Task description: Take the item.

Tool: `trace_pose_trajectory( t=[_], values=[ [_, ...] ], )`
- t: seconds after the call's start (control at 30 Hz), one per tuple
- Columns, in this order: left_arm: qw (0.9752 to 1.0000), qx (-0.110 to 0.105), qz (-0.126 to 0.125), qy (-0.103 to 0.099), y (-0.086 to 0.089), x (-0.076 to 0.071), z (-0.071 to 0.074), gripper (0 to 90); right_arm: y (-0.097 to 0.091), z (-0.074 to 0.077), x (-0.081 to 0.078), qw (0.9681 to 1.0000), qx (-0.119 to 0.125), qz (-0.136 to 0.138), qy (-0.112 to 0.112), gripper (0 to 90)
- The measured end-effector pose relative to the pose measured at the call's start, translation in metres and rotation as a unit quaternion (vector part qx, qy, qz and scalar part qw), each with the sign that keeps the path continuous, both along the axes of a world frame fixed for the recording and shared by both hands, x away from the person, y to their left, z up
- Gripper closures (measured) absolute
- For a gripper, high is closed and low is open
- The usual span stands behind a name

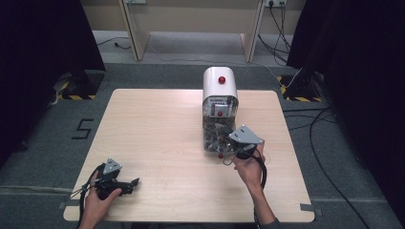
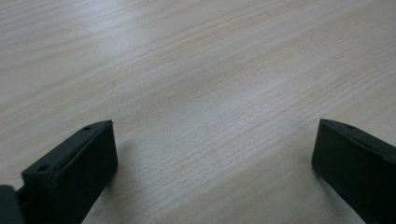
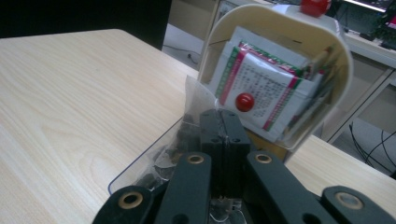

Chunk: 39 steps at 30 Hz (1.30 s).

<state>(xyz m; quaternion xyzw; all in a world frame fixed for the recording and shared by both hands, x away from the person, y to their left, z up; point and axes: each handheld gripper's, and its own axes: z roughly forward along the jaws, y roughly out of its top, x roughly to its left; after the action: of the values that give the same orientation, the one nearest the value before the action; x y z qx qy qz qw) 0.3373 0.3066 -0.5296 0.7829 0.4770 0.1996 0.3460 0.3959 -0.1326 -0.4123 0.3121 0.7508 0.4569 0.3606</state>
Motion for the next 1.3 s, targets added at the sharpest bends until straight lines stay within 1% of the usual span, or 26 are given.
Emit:
trace_pose_trajectory(
  t=[0.13, 0.17, 0.2, 0.33, 0.53, 0.57, 0.6, 0.87, 0.97, 1.3],
  values=[
    [1.0, 0.0, 0.0, 0.0, 0.0, 0.0, 0.0, 0.0, -0.01, 0.006, -0.005, 0.9999, 0.01, -0.007, -0.007, 90.0],
    [1.0, 0.0, 0.0, 0.0, 0.0, 0.0, 0.0, 0.0, -0.01, 0.006, -0.005, 0.9999, 0.01, -0.007, -0.007, 90.0],
    [1.0, 0.0, 0.0, 0.0, 0.0, 0.0, 0.0, 0.0, -0.016, 0.01, -0.008, 0.9998, 0.015, -0.01, -0.009, 90.0],
    [1.0, 0.0, 0.0, 0.0, 0.0, 0.0, 0.0, 0.0, -0.029, 0.014, -0.014, 0.9995, 0.027, -0.013, -0.013, 90.0],
    [1.0, 0.0, 0.0, 0.0, 0.0, 0.0, 0.0, 0.0, -0.044, 0.015, -0.022, 0.9994, 0.023, -0.023, -0.016, 90.0],
    [1.0, 0.0, 0.0, 0.0, 0.0, 0.0, 0.0, 0.0, -0.044, 0.015, -0.022, 0.9994, 0.023, -0.023, -0.016, 90.0],
    [1.0, 0.0, 0.0, 0.0, 0.0, 0.0, 0.0, 0.0, -0.047, 0.014, -0.023, 0.9993, 0.026, -0.025, -0.011, 90.0],
    [1.0, 0.001, -0.001, 0.0, 0.0, 0.0, 0.0, 0.0, -0.052, 0.012, -0.026, 0.9991, 0.028, -0.03, -0.009, 90.0],
    [1.0, 0.001, -0.001, 0.0, 0.0, 0.0, 0.0, 0.0, -0.054, 0.012, -0.027, 0.9991, 0.027, -0.029, -0.011, 90.0],
    [1.0, 0.001, -0.001, 0.0, 0.0, 0.0, 0.0, 0.0, -0.065, 0.016, -0.039, 0.9985, 0.029, -0.04, -0.022, 90.0]
  ],
)
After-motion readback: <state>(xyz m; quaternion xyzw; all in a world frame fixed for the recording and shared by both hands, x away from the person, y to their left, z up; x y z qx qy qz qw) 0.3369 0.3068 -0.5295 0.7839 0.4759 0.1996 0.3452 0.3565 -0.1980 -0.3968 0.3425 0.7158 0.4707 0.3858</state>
